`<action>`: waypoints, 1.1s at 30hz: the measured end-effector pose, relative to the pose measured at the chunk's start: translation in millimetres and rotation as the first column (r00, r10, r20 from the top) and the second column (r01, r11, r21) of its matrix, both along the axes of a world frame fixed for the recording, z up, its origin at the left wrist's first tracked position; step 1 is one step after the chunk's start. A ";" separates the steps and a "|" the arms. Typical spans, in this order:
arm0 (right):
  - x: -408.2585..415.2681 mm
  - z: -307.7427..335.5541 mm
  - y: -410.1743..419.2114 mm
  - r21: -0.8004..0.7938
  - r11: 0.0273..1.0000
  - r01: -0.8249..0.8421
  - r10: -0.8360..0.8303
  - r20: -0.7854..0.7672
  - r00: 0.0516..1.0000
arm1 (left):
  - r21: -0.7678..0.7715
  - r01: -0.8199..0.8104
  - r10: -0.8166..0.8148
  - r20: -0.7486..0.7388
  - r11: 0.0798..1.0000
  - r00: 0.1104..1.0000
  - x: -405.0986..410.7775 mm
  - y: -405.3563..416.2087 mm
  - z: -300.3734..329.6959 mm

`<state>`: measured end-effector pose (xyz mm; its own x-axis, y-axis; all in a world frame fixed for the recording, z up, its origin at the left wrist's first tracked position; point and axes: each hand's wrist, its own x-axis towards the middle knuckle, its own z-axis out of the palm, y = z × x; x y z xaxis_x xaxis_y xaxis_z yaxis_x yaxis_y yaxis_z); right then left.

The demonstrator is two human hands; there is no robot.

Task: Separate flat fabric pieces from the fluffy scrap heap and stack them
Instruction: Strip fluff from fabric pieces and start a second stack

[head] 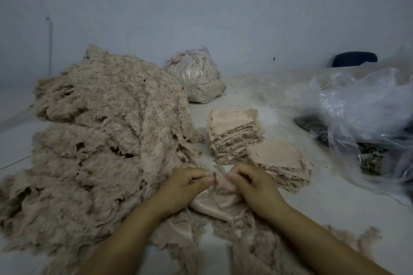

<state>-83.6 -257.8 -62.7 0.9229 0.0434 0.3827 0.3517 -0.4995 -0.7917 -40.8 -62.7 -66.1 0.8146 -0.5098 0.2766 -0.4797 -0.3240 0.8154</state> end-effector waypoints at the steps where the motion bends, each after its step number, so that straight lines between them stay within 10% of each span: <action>1: 0.8 0.7 -0.3 0.061 0.997 0.039 -0.040 0.012 0.999 | -0.036 -0.021 0.020 -0.039 0.999 0.999 0.1 -0.7 1.1; 9: 9.3 4.5 -23.9 0.348 0.871 0.347 -0.332 -0.104 0.938 | -0.053 -0.109 0.103 -0.101 0.993 0.989 3.9 8.8 -0.4; 15: 3.2 2.4 -2.5 0.548 0.784 0.293 -0.183 -0.247 0.951 | 0.156 0.064 -0.050 -0.090 0.986 0.995 -14.9 -22.1 11.6; 18: -4.1 2.0 2.9 0.624 0.748 0.225 -0.070 -0.263 0.962 | -0.106 0.013 -0.042 -0.274 0.994 0.961 -19.9 -44.6 8.8; 25: -11.4 0.2 0.9 0.309 0.938 0.155 -0.064 -0.284 0.957 | -0.243 -0.039 -0.054 -0.364 0.969 0.930 -26.2 -58.3 10.4; 33: -5.4 -6.0 -1.6 0.363 0.899 0.247 -0.217 -0.121 0.969 | -0.363 -0.204 -0.029 -0.544 0.909 0.839 -23.8 -44.7 15.9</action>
<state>-89.0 -259.4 -68.7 0.9162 -0.3070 0.2577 0.1937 -0.2237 -0.9552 -64.5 -107.4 -50.2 0.9268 -0.3722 -0.0489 0.0758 0.0578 0.9954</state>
